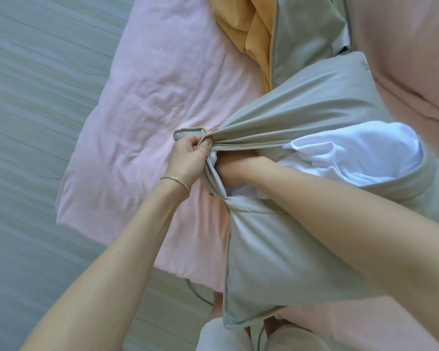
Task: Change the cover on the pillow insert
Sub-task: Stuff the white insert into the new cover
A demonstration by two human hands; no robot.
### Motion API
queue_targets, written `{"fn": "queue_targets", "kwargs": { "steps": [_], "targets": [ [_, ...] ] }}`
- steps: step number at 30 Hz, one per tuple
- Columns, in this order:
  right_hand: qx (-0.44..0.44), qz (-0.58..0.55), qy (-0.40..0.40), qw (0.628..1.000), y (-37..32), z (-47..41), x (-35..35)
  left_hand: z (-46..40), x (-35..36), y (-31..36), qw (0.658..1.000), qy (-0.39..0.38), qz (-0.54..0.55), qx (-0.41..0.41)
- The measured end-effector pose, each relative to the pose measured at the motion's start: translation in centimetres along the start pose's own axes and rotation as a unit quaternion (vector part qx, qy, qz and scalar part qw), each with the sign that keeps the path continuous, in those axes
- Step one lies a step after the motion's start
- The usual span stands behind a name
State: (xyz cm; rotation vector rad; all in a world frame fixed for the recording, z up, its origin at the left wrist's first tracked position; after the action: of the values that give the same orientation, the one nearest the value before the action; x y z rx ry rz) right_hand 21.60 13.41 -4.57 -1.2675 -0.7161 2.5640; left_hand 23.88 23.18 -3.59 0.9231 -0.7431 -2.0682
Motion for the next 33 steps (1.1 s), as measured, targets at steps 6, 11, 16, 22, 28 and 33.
{"fn": "queue_targets", "kwargs": {
  "steps": [6, 11, 16, 22, 28, 33],
  "targets": [
    [-0.049, -0.014, 0.125, 0.991, 1.7, 9.7, -2.5, 0.9, 2.1, 0.8, 0.997, 0.026, -0.072, -0.005],
    [0.081, 0.010, 0.469, 0.879, 4.0, 16.5, -3.2, 2.7, 3.3, 0.9, 0.992, 0.039, -0.123, -0.004],
    [0.348, -0.096, 0.413, 0.836, 8.5, 20.0, 0.8, 7.0, 5.7, 3.4, 0.975, 0.020, -0.200, 0.093],
    [0.326, -0.191, 0.454, 0.807, 12.8, 23.7, 2.0, 12.0, 10.3, 6.4, 0.989, -0.126, 0.024, 0.077],
    [0.217, -0.224, 0.433, 0.846, 13.6, 26.2, -0.7, 17.2, 12.4, 5.0, 0.950, -0.195, 0.242, -0.019],
    [0.170, -0.181, 0.412, 0.877, 12.3, 26.3, 2.4, 18.4, 12.3, -0.4, 0.987, -0.091, -0.079, -0.105]
  ]
}}
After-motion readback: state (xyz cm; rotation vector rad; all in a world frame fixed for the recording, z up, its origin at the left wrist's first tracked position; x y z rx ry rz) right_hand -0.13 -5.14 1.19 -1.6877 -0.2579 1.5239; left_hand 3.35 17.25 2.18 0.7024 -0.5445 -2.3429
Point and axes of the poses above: each hand's wrist, its own z-axis away from the middle knuckle, its own x-axis out of the palm, y = z × x, the point moved 1 cm from there along -z, towards the middle knuckle, and after that the axes turned 13 degrees about -z, right-handed, at the moved point
